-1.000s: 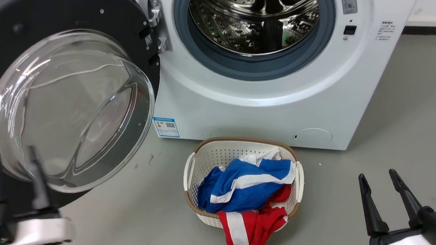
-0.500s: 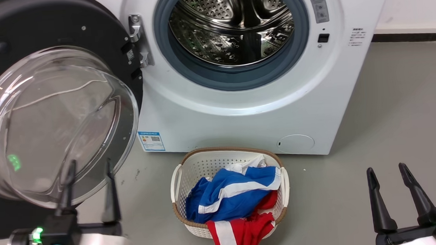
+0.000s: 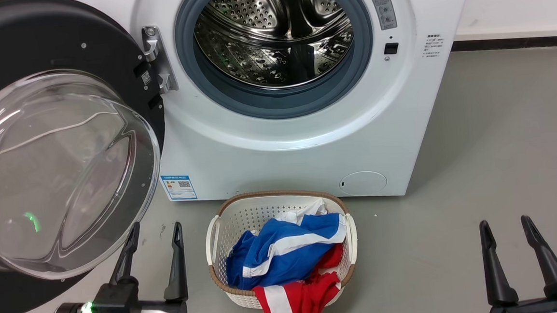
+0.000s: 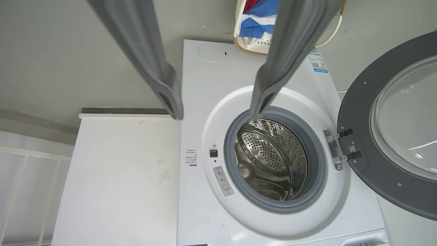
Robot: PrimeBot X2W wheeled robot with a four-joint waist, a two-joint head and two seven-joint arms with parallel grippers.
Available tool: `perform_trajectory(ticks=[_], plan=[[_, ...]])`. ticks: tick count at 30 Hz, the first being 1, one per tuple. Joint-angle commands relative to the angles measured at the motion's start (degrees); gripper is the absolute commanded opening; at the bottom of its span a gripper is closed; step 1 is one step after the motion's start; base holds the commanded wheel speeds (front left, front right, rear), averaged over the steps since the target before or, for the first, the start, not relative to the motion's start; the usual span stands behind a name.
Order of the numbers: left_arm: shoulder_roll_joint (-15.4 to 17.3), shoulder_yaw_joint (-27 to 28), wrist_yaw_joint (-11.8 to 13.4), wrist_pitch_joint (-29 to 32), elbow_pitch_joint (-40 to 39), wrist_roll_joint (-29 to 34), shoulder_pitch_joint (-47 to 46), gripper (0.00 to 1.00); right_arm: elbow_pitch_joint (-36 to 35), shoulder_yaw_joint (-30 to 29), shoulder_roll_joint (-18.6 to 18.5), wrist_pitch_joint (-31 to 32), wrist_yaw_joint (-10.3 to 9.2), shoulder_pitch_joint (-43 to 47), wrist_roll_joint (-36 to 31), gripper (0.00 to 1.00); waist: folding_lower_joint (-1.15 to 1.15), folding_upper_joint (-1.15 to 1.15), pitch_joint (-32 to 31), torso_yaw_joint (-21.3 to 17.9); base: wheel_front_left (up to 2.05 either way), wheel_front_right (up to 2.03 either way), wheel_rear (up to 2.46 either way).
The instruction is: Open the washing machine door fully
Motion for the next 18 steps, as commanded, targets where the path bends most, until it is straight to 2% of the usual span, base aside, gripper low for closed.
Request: perform_trajectory(ticks=[1,18], plan=[[0.02,0.05,0.33,0.14,0.13,-0.22,0.64,1.00,-0.27,0.04,0.11,-0.10,0.00,0.71,0.39,1.00,0.00,0.00,-0.02,-0.06,0.00,0.00,0.00],[-0.42,0.26,1.66,0.13,3.12,-1.40,2.85,1.00,2.38,-0.08,0.12,-0.10,-0.01,2.42,1.54,1.00,0.00,0.00,-0.97,-0.25,0.00,0.00,0.00]])
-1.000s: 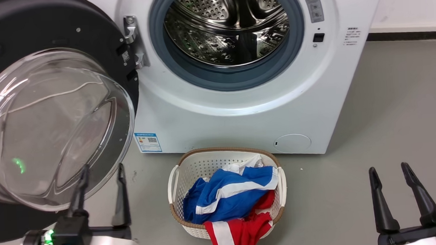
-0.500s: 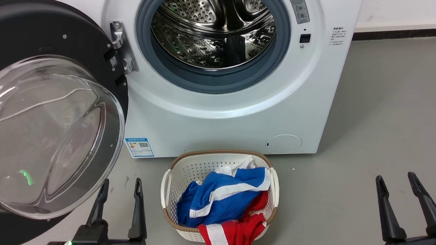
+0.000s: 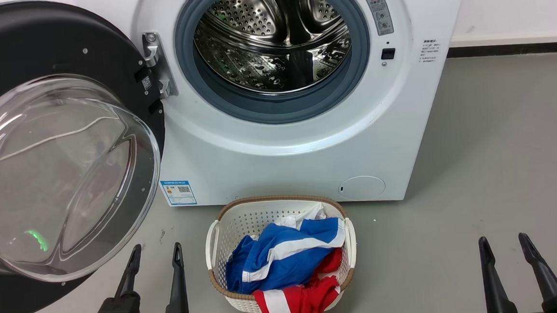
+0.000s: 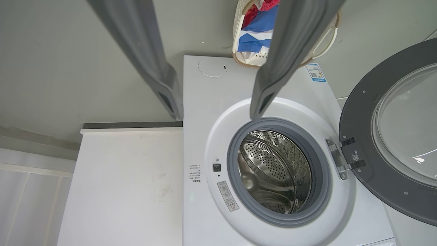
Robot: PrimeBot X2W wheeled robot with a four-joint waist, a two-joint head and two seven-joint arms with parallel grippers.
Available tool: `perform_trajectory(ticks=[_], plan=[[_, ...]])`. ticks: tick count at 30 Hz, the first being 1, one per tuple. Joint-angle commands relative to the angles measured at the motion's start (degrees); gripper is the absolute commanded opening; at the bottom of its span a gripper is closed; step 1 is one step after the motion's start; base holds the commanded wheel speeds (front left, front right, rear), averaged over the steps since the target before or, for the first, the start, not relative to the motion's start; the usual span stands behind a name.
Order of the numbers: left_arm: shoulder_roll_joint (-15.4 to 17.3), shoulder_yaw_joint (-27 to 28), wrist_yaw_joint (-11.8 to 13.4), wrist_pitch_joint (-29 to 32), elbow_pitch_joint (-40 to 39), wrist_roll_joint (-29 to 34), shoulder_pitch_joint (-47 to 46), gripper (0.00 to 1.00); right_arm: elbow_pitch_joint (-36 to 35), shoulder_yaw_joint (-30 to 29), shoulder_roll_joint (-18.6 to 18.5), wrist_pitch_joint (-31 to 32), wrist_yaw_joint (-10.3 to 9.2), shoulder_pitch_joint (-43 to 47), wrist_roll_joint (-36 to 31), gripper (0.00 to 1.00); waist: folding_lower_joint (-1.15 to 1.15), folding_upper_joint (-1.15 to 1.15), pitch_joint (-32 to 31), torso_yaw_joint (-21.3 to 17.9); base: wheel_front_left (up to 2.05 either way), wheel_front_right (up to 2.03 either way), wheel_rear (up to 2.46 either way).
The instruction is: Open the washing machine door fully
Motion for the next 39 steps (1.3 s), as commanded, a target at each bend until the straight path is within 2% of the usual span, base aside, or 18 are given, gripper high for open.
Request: perform_trajectory(ticks=[1,4,5,10,24,39], plan=[[-0.05,0.04,0.31,0.15,0.10,-0.05,0.56,1.00,0.05,0.08,0.12,-0.10,-0.01,0.54,0.06,1.00,0.00,0.00,-0.06,0.02,0.00,0.00,0.00],[-0.07,0.19,0.43,0.15,0.32,0.07,0.56,1.00,0.21,0.12,0.12,-0.10,-0.01,0.33,0.01,1.00,0.00,0.00,-0.17,0.09,0.00,0.00,0.00],[-0.04,0.12,0.42,0.01,0.26,0.07,0.03,0.00,0.16,0.09,0.00,0.00,0.00,0.02,0.01,0.00,0.00,0.00,-0.18,0.09,0.00,0.00,0.00],[-0.23,0.27,0.36,0.36,2.99,-0.94,0.58,0.00,2.48,0.36,0.02,0.18,0.00,0.03,0.97,0.00,0.00,0.00,-0.19,0.07,0.00,0.00,0.00],[-0.22,1.49,-0.66,4.40,4.23,-17.50,-1.70,0.00,5.31,0.99,-0.98,3.17,0.00,-3.67,17.75,0.00,0.00,0.00,0.00,-0.14,0.00,0.00,0.00],[-0.21,2.49,-1.60,7.94,5.27,-32.47,-3.71,0.00,7.88,1.24,-1.59,6.13,0.00,-6.99,32.56,0.00,0.00,0.00,0.20,-0.37,0.00,0.00,0.00]])
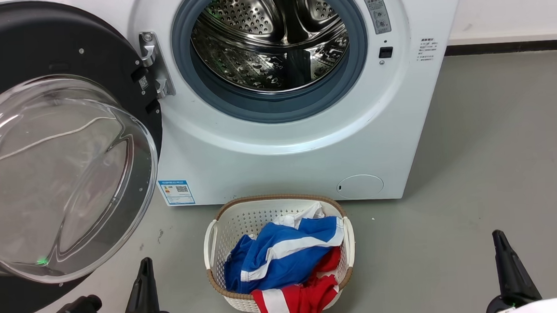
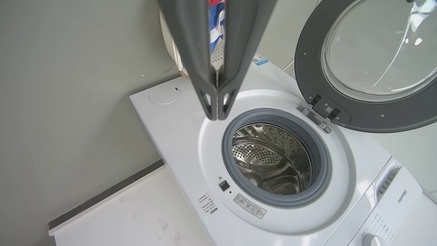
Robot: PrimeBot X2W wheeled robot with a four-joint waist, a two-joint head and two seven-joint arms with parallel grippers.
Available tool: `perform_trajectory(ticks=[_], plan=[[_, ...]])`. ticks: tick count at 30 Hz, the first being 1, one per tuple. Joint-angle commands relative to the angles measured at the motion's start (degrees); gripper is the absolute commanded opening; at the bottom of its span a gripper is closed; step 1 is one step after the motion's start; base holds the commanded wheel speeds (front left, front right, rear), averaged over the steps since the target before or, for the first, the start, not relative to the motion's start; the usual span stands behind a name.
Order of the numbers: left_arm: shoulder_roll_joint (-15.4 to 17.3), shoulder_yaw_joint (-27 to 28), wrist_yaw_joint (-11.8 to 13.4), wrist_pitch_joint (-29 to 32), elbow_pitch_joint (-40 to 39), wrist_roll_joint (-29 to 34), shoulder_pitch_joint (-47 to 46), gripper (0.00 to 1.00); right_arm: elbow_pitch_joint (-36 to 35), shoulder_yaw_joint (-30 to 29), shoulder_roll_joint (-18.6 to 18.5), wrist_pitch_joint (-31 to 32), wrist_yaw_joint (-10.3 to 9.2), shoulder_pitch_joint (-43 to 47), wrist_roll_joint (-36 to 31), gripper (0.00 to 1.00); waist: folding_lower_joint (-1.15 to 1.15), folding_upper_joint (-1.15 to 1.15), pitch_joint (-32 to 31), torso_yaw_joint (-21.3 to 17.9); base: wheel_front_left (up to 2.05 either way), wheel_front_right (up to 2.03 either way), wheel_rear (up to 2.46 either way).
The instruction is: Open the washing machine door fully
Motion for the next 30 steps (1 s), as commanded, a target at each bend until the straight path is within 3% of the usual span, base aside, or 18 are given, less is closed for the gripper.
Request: perform_trajectory(ticks=[1,30], plan=[[0.11,0.32,-0.37,0.48,-0.53,-2.13,-1.76,0.00,-0.29,0.02,-0.57,0.29,0.01,-1.66,2.27,0.00,0.00,0.00,0.02,-0.02,0.00,0.00,0.00],[0.14,1.94,-1.78,5.89,1.21,-24.15,-4.82,0.00,3.58,-0.29,-0.97,5.17,0.01,-6.51,23.48,0.00,0.00,0.00,0.39,-0.45,0.00,0.00,0.00]])
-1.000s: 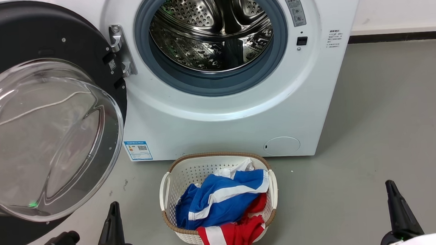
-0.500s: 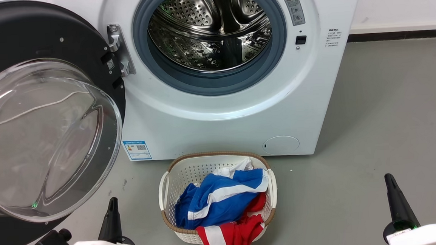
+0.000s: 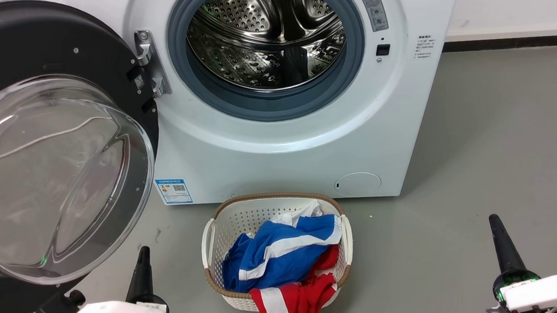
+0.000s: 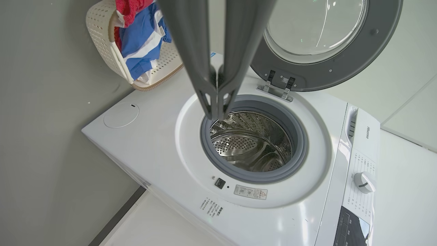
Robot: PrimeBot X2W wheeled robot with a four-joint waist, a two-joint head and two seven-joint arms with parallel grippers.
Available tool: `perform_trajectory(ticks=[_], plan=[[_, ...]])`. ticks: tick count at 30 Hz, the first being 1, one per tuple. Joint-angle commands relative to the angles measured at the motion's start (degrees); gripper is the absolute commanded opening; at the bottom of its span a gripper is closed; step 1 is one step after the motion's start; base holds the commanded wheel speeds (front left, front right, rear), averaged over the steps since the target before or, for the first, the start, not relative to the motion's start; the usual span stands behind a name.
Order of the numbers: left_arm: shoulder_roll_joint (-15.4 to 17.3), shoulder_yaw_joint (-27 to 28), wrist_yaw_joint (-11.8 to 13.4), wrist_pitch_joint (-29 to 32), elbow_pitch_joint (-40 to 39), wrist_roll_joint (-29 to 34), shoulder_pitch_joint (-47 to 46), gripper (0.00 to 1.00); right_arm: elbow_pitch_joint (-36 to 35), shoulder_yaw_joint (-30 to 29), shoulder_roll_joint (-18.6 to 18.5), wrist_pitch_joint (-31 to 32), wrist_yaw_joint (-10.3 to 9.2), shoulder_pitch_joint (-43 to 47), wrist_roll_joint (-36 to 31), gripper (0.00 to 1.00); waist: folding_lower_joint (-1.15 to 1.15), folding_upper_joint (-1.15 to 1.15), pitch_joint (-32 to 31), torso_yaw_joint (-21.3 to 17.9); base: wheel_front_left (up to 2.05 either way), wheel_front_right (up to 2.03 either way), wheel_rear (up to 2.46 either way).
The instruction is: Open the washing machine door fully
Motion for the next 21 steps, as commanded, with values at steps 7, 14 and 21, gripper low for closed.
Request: perform_trajectory(ticks=[7,14,21], plan=[[0.13,0.52,-0.60,1.21,-0.02,-5.15,-1.97,0.00,0.53,-0.24,-0.49,1.21,0.02,-2.20,4.90,0.00,0.00,0.00,0.09,-0.10,0.00,0.00,0.00],[0.13,0.85,-0.95,2.27,0.33,-9.51,-2.58,0.00,1.33,-0.42,-0.48,2.30,0.02,-3.15,9.02,0.00,0.00,0.00,0.18,-0.21,0.00,0.00,0.00],[0.14,1.15,-1.15,3.26,0.67,-13.60,-3.15,0.00,2.05,-0.60,-0.44,3.30,0.02,-4.14,12.85,0.00,0.00,0.00,0.27,-0.32,0.00,0.00,0.00]])
